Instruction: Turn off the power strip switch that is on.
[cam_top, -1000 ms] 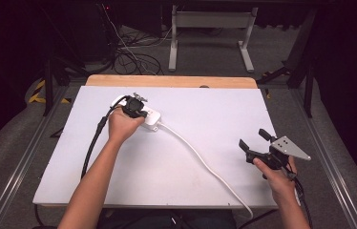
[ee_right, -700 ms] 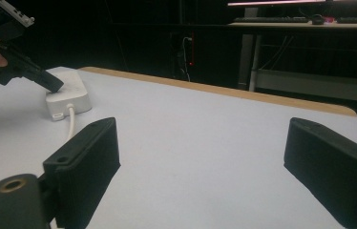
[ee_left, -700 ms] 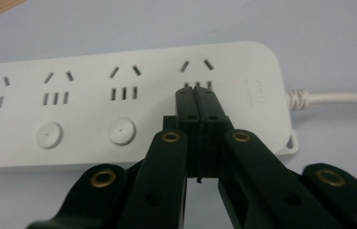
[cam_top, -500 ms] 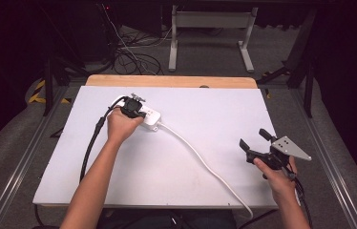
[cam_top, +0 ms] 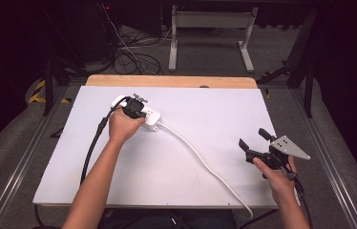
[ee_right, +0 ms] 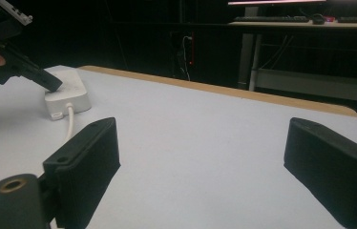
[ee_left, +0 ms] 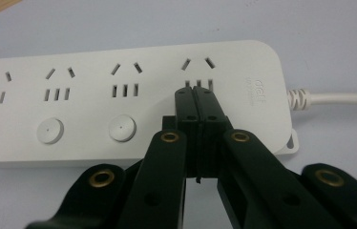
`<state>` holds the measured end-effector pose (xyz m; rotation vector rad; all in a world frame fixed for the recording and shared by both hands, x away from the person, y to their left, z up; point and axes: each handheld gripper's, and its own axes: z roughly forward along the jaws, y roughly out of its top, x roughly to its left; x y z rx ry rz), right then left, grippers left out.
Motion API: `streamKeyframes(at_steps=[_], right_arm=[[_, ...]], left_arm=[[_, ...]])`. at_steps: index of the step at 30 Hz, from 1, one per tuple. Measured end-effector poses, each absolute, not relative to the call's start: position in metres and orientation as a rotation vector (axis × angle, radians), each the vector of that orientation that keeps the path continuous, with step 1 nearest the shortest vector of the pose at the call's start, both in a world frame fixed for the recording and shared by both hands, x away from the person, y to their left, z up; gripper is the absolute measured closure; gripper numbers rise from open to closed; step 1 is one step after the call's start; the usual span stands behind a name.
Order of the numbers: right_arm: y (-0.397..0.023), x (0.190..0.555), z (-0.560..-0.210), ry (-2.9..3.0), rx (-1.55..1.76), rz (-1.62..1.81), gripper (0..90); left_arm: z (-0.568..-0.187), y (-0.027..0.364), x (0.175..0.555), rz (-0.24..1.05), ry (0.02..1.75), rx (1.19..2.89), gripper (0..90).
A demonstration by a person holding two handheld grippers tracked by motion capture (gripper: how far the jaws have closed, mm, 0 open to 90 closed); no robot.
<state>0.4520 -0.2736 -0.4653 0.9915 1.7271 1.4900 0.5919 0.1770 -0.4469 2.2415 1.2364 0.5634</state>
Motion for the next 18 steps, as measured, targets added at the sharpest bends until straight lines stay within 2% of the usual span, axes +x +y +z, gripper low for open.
streamKeyframes(at_steps=[8,12,18], right_arm=[[-0.274,0.452,-0.465,1.727,0.987,1.485,12.1],[-0.274,0.451,-0.464,1.719,0.989,1.495,12.1],[-0.274,0.451,-0.463,1.713,0.988,1.499,12.1]], left_arm=[[-0.445,0.165,0.592,0.656,1.208,2.339,90.0],[-0.445,0.167,0.593,0.637,1.205,2.338,90.0],[-0.444,0.159,0.592,0.697,1.180,2.413,90.0]])
